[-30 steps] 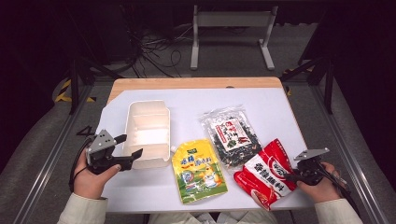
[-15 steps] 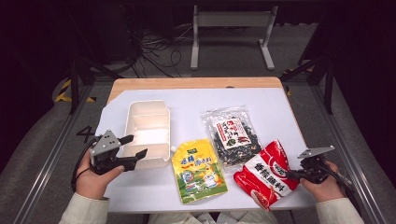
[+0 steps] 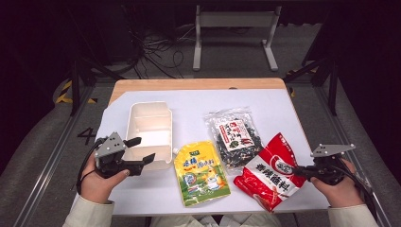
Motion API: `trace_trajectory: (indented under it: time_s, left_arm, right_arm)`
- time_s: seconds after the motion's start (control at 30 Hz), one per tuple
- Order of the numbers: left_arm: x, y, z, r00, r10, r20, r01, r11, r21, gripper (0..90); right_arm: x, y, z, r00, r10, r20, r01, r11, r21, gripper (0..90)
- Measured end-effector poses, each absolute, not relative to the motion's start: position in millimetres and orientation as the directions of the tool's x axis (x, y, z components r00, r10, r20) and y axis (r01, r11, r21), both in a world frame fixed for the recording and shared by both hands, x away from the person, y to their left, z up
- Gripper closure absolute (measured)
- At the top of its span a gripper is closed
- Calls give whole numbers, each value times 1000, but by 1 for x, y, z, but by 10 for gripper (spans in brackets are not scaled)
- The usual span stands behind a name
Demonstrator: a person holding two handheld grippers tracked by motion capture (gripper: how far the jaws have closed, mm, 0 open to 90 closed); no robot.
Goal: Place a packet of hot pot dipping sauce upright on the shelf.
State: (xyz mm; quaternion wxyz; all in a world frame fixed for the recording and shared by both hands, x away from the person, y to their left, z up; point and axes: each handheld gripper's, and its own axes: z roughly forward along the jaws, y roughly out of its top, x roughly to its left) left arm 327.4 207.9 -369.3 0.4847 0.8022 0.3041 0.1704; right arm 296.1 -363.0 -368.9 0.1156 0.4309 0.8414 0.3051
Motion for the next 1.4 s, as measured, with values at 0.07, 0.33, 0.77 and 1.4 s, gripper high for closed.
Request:
trace_trajectory:
  time_s: [0.07,0.33,0.77,1.4]
  left_arm:
    - [327,207,-369,760,650,-10,311,-350,884,251]
    - [328,201,-369,801,598,-13,276,-350,895,120]
    - [327,189,-370,836,548,-27,240,-321,916,43]
    - [326,146,-367,896,442,-44,194,-302,933,113]
  right_arm:
    - [295,-362,-365,-606,793,63,645,443,623,882]
    - [281,-352,-335,-642,766,33,566,445,694,884]
    - [265,-333,-306,-702,712,-3,463,460,758,884]
    - [277,-306,-290,-733,680,-39,402,478,780,884]
